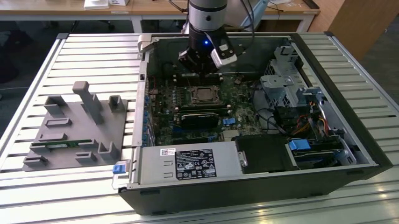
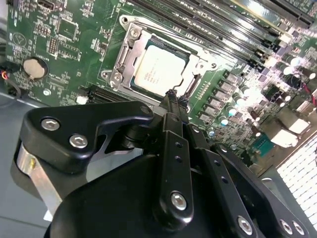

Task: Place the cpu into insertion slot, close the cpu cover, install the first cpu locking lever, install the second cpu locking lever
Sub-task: 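Install the first cpu locking lever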

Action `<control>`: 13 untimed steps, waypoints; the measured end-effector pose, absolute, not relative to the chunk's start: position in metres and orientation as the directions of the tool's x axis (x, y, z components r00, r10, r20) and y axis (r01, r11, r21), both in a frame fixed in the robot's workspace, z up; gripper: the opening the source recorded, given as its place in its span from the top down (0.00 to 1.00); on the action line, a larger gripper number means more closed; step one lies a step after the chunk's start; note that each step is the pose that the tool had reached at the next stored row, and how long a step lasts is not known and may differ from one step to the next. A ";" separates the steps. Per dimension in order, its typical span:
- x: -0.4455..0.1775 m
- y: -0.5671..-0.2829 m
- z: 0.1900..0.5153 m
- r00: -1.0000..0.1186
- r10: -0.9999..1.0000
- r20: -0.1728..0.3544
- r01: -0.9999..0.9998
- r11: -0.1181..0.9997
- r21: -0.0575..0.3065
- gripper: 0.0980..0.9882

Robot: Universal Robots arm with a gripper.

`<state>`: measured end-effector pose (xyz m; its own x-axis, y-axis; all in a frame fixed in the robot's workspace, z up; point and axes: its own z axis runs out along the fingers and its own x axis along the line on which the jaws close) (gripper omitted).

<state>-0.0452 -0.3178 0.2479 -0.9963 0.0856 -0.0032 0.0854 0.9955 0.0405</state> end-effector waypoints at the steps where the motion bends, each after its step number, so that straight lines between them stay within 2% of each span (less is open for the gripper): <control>1: -0.045 -0.318 0.248 -0.997 0.075 -0.003 0.075 0.996 0.040 0.97; 13: -0.045 -0.318 0.248 -1.000 -0.015 -0.003 -0.015 0.999 0.041 0.97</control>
